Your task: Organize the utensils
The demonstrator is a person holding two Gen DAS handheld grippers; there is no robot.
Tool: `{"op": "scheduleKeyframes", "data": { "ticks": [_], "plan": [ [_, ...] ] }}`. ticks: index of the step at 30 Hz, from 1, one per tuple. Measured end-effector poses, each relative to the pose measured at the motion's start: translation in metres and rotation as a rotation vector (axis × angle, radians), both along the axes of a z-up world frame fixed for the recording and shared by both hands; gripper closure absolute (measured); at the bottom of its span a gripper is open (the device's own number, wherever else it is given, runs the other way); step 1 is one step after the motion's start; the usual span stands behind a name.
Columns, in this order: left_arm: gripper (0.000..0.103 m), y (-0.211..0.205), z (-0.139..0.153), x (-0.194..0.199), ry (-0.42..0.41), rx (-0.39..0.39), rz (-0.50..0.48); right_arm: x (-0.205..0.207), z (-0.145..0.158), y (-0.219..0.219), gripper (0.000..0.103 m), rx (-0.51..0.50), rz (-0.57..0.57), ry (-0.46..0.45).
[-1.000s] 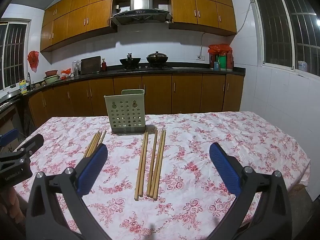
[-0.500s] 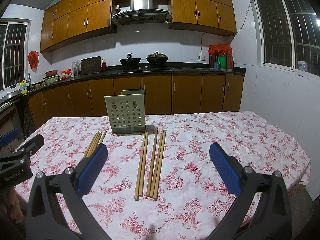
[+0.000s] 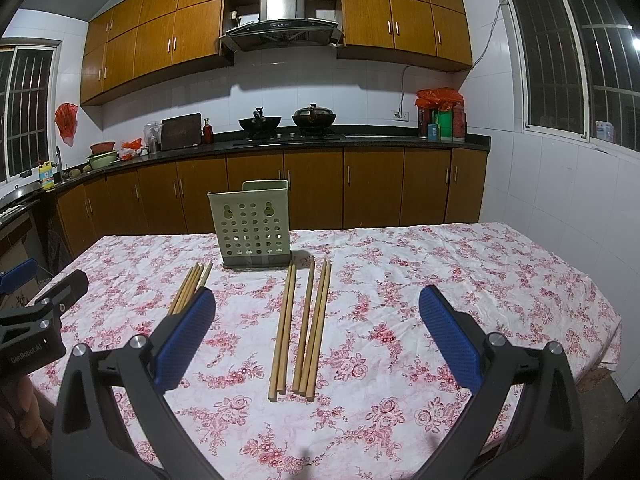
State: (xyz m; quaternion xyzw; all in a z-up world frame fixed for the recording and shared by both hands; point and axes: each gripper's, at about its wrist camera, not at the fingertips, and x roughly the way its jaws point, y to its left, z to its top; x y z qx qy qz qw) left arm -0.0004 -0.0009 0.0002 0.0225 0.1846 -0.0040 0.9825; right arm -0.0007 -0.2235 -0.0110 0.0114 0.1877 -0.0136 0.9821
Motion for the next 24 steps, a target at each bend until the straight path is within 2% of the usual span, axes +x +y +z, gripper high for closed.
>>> {"op": "scheduleKeyframes", "data": {
  "ticks": [24],
  "plan": [
    [0.002,-0.0029,0.0008,-0.0016,0.001,0.001,0.0,-0.0005,0.0009,0.0008,0.004,0.001,-0.001,-0.001]
  ]
}}
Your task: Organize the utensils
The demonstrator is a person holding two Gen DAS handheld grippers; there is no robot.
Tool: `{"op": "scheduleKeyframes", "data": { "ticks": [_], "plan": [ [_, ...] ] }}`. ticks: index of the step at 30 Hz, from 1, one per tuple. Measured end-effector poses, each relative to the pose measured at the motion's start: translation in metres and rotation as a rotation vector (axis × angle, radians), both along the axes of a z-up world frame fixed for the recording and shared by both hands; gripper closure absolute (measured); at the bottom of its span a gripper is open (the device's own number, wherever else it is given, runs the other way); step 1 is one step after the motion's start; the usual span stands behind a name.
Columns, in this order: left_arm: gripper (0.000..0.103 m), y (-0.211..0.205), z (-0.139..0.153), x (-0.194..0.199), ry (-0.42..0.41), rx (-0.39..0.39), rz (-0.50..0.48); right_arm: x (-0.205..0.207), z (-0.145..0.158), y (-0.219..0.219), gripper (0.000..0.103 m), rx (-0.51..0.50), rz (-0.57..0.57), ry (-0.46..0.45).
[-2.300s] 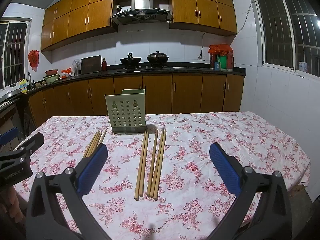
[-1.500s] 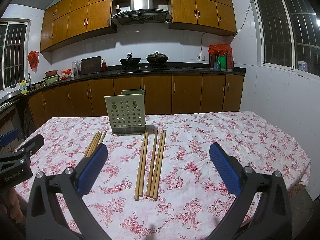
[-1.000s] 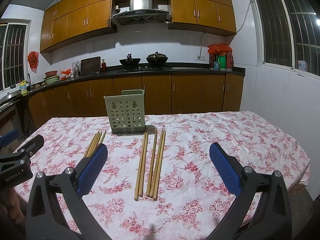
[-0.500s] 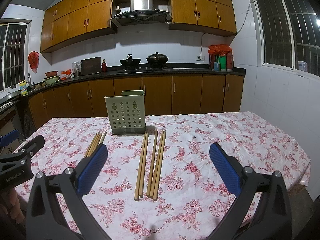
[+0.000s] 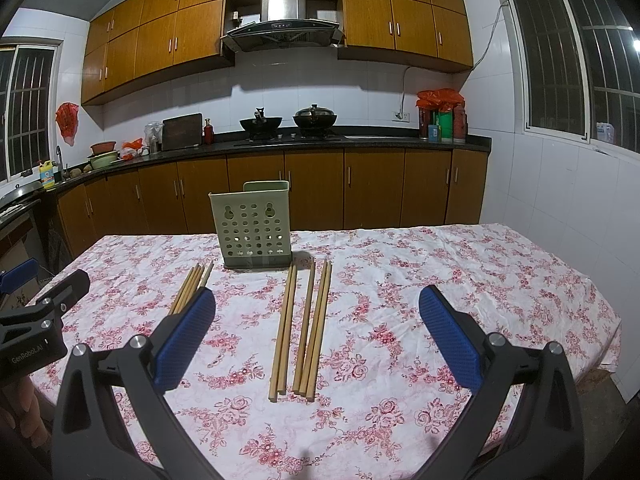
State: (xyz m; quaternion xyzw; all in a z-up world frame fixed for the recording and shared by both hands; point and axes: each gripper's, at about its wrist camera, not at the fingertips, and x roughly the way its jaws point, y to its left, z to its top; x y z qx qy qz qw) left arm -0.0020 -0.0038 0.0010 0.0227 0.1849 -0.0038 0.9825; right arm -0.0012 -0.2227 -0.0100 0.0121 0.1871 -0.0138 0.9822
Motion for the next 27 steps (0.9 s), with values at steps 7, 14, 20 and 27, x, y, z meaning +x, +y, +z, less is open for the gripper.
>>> {"op": "scheduleKeyframes", "data": {
  "ticks": [7,14,20,27],
  "plan": [
    [0.002,-0.0008,0.0003,-0.0005,0.0,0.0,0.0,0.0004,-0.0002,-0.0003,0.004,0.0,0.0,0.0],
    [0.002,-0.0017,0.0005,-0.0009,0.001,0.0,0.0,0.0005,-0.0004,-0.0003,0.004,0.0,0.0,0.0],
    [0.002,-0.0024,0.0007,-0.0013,0.001,0.001,0.0,0.0004,-0.0008,-0.0001,0.004,0.0,0.0,0.0],
    [0.002,-0.0034,0.0009,-0.0017,0.001,0.002,0.002,0.0001,-0.0015,0.0005,0.004,-0.001,0.0,0.001]
  ]
}}
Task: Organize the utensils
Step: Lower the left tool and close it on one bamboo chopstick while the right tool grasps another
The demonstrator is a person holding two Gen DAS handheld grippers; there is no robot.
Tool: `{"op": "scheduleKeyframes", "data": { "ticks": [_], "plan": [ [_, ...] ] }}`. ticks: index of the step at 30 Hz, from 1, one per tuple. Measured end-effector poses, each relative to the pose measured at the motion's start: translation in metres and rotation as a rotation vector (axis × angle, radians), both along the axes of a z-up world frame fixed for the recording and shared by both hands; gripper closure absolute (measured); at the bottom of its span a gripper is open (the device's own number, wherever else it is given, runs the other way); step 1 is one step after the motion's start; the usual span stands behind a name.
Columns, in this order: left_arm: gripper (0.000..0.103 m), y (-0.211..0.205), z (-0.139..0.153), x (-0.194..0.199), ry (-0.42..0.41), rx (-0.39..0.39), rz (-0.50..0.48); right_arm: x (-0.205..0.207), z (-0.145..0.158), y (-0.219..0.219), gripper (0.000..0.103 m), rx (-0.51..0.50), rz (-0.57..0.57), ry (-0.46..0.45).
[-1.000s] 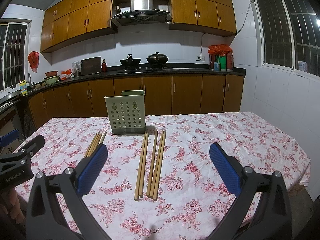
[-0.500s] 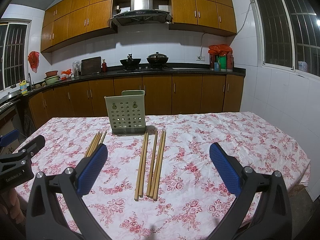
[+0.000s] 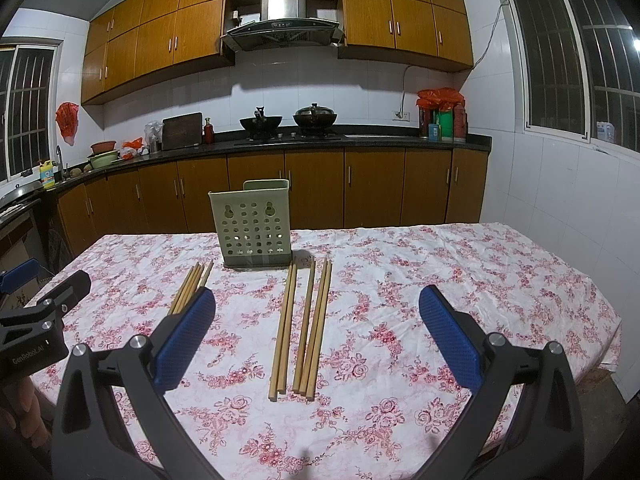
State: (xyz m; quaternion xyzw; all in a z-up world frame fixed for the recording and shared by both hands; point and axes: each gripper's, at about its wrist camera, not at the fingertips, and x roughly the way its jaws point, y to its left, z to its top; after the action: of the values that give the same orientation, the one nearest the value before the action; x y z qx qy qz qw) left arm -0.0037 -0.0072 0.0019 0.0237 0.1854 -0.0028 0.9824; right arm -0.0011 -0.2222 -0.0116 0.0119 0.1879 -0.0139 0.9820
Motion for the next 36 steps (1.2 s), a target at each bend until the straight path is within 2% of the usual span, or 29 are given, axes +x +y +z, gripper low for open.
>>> {"op": "scheduleKeyframes", "data": {
  "ticks": [3,6,9,13,14,16,18,19,21,24,28,36],
  "plan": [
    [0.002,0.0,-0.001,0.002,0.01,0.006,0.01,0.003,-0.001,-0.002,0.004,0.003,-0.003,0.016],
    [0.002,0.004,-0.005,0.011,0.062,-0.002,0.016,0.013,-0.006,-0.008,0.004,0.026,-0.006,0.061],
    [0.002,0.015,-0.011,0.024,0.129,-0.023,0.028,0.038,-0.016,-0.022,0.004,0.072,-0.019,0.149],
    [0.002,0.025,-0.019,0.042,0.175,-0.048,0.045,0.073,-0.036,-0.036,0.006,0.102,-0.047,0.26],
    [0.003,0.024,-0.022,0.045,0.183,-0.05,0.049,0.082,-0.04,-0.038,0.011,0.102,-0.05,0.288],
    [0.014,0.028,-0.026,0.056,0.209,-0.051,0.057,0.101,-0.049,-0.042,0.026,0.114,-0.032,0.353],
    [0.022,0.031,-0.031,0.067,0.243,-0.052,0.058,0.118,-0.06,-0.044,0.049,0.142,-0.01,0.415],
    [0.026,0.033,-0.034,0.073,0.263,-0.054,0.058,0.127,-0.066,-0.045,0.053,0.163,0.004,0.445],
    [0.032,0.035,-0.04,0.082,0.296,-0.061,0.057,0.143,-0.077,-0.045,0.068,0.191,0.018,0.5],
    [0.041,0.037,-0.047,0.091,0.341,-0.075,0.047,0.155,-0.088,-0.042,0.077,0.206,0.032,0.542],
    [0.051,0.036,-0.057,0.101,0.389,-0.085,0.025,0.166,-0.099,-0.036,0.079,0.198,0.05,0.587],
    [0.054,0.032,-0.068,0.112,0.437,-0.108,-0.017,0.17,-0.103,-0.032,0.084,0.187,0.074,0.6]
  ]
}}
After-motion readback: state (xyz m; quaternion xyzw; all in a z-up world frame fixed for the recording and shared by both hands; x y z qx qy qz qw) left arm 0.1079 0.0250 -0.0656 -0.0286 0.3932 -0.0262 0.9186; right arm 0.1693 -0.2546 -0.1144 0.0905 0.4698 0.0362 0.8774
